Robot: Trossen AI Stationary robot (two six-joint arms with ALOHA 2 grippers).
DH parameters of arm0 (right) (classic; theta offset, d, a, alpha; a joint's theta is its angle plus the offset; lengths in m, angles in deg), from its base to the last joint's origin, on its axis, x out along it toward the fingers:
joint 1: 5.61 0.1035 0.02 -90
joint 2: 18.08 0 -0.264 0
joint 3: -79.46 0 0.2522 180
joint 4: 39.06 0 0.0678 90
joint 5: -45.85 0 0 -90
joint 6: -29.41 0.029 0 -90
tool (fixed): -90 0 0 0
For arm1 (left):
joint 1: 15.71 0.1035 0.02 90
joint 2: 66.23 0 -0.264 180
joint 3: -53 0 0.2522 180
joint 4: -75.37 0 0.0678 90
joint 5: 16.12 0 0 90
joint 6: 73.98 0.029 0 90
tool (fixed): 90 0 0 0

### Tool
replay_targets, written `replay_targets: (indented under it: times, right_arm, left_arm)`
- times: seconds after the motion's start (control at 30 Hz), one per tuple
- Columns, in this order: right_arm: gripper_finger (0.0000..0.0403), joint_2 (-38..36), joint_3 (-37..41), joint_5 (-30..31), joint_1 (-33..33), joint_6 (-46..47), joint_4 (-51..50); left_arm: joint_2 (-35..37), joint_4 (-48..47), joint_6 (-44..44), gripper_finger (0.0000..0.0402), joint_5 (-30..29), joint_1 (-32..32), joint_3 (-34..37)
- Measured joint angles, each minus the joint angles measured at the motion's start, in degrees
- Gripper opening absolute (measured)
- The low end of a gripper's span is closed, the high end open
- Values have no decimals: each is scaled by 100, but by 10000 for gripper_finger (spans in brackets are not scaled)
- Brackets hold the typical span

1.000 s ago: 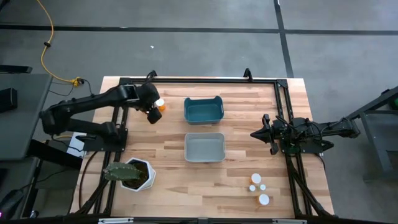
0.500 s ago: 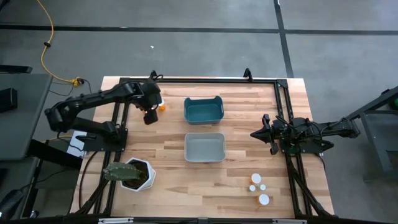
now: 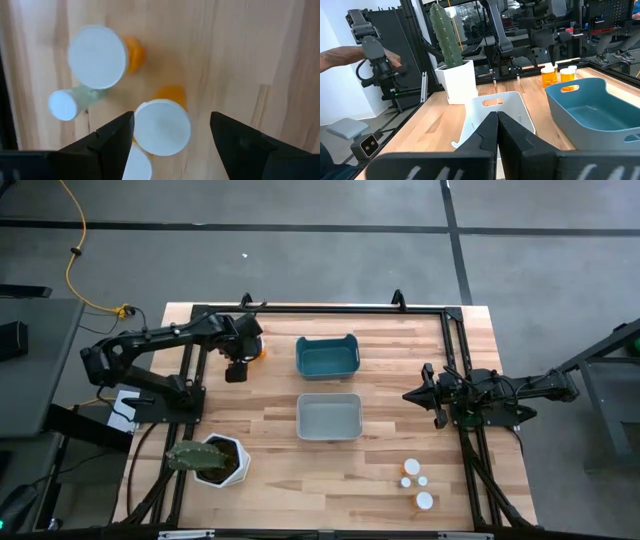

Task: Pick and place medicine bottles into bin by pill shape (circle, oval)
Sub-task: Put the orange capsule bottle into the blue bin

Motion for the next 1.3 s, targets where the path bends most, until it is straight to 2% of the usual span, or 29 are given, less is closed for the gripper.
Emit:
replay_targets:
  times: [0.17, 0.83, 0.97, 1.17, 1.3]
  right_arm:
    - [0, 0, 0, 0, 0, 2, 0]
    - [0, 0, 1, 0, 0, 1, 0]
    - [0, 0, 0, 0, 1, 2, 0]
    - [0, 0, 2, 0, 0, 2, 0]
    - [0, 0, 0, 0, 1, 0, 0]
  left_arm:
    - [-149, 61, 147, 252, -401, 0, 4]
    - [-663, 47, 228, 252, -327, 262, 6]
    - [-663, 48, 229, 233, -312, 260, 6]
    - [-658, 48, 231, 177, -318, 260, 5]
    - [-658, 47, 231, 176, -327, 256, 2]
